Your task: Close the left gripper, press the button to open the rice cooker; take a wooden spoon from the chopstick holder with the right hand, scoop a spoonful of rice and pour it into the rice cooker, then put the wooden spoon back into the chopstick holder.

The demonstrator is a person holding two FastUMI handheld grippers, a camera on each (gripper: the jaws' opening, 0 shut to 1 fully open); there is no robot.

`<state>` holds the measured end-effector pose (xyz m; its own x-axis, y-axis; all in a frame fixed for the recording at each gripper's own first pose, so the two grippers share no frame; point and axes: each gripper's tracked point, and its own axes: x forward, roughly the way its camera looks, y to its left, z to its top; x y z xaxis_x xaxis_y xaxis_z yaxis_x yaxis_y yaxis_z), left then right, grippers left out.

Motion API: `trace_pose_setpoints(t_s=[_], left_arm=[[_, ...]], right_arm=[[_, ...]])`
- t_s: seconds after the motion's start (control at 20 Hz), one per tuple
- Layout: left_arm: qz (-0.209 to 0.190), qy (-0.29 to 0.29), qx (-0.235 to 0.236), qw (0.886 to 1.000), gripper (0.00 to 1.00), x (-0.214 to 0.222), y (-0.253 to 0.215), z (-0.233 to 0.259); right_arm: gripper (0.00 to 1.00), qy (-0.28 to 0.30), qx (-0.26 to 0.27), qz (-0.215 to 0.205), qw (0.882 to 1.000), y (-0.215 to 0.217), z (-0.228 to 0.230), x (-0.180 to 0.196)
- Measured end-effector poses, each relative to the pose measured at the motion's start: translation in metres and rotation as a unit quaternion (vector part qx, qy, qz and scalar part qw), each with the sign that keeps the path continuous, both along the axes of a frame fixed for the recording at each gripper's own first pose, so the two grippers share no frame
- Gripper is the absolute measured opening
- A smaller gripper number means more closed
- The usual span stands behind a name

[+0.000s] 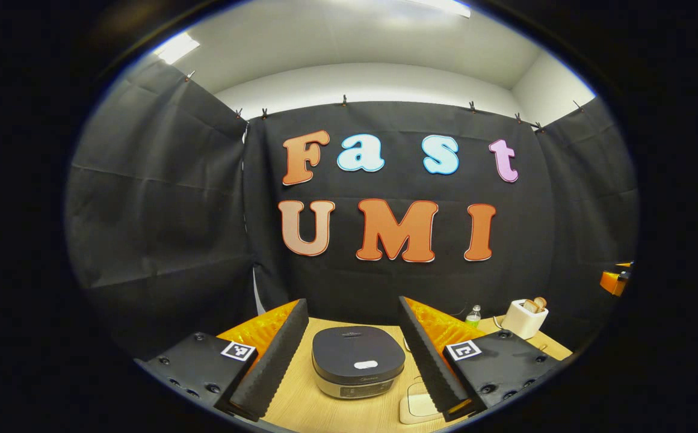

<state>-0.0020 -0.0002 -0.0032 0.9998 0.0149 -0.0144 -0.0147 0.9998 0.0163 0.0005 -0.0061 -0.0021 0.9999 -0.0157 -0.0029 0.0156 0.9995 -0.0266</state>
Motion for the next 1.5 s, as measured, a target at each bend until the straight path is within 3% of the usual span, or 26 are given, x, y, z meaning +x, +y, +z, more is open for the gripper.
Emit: trace_pose_setpoints(t_s=[0.1, 0.15, 0.25, 0.35, 0.4, 0.45, 0.5, 0.65, 0.7, 0.75, 0.8, 0.85, 0.9, 1.0, 1.1, 1.5], left_arm=[[0.000, 0.001, 0.002, 1.000, 0.98, 0.001, 0.001, 0.000], [0.000, 0.000, 0.001, 1.000, 0.97, 0.001, 0.000, 0.001], [-0.004, -0.001, -0.002, 1.000, 1.00, 0.002, 0.000, 0.002], [-0.006, -0.001, 0.000, 1.000, 0.87, 0.002, 0.000, 0.002], [-0.008, 0.001, 0.004, 1.000, 0.81, 0.002, -0.001, -0.001], [-0.012, 0.003, 0.010, 1.000, 0.75, 0.002, -0.004, -0.003], [-0.012, 0.004, 0.013, 1.000, 0.75, 0.007, -0.004, -0.005], [-0.016, -0.002, 0.029, 0.999, 0.20, 0.004, -0.009, -0.002], [-0.022, 0.002, 0.030, 0.999, 0.18, 0.004, -0.012, -0.005], [-0.026, 0.005, 0.032, 0.999, 0.23, 0.005, -0.014, -0.006], [-0.010, 0.003, 0.038, 0.999, 0.18, 0.010, -0.004, -0.012], [-0.020, 0.009, 0.033, 0.999, 0.07, 0.011, -0.009, -0.009], [-0.030, 0.020, 0.023, 0.999, 0.01, 0.010, -0.018, -0.015], [-0.043, 0.034, 0.025, 0.998, 0.05, 0.016, -0.026, -0.026], [-0.054, 0.051, 0.029, 0.997, 0.01, 0.024, -0.032, -0.039], [-0.100, 0.135, -0.035, 0.985, 0.05, 0.080, -0.055, -0.098]], right_arm=[[0.97, 0.002, -0.004, 0.000, 1.000, 0.001, -0.002, 0.001], [0.93, 0.002, -0.004, 0.000, 1.000, 0.001, -0.001, 0.001], [0.93, 0.001, -0.004, 0.001, 1.000, 0.002, 0.000, 0.000], [0.93, -0.001, -0.005, -0.001, 1.000, 0.001, 0.001, 0.001], [0.97, 0.000, -0.006, -0.002, 1.000, 0.000, -0.001, 0.002], [0.93, 0.001, -0.006, -0.002, 1.000, 0.001, -0.002, 0.002], [0.93, 0.002, -0.006, -0.001, 1.000, 0.002, -0.001, 0.003], [0.93, 0.006, -0.008, -0.001, 1.000, 0.004, -0.004, 0.004], [0.93, 0.006, -0.009, -0.001, 1.000, 0.003, -0.003, 0.005], [0.93, 0.006, -0.010, -0.001, 1.000, 0.003, -0.003, 0.005], [0.97, 0.007, -0.010, -0.001, 1.000, 0.004, -0.003, 0.005], [0.93, 0.007, -0.010, -0.001, 1.000, 0.004, -0.003, 0.006], [0.97, 0.009, -0.011, -0.001, 1.000, 0.005, -0.005, 0.007], [0.93, 0.011, -0.013, -0.003, 1.000, 0.003, -0.006, 0.007], [0.93, 0.014, -0.012, -0.003, 1.000, 0.004, -0.008, 0.008], [0.93, 0.035, -0.017, -0.003, 0.999, 0.006, -0.023, 0.008]])
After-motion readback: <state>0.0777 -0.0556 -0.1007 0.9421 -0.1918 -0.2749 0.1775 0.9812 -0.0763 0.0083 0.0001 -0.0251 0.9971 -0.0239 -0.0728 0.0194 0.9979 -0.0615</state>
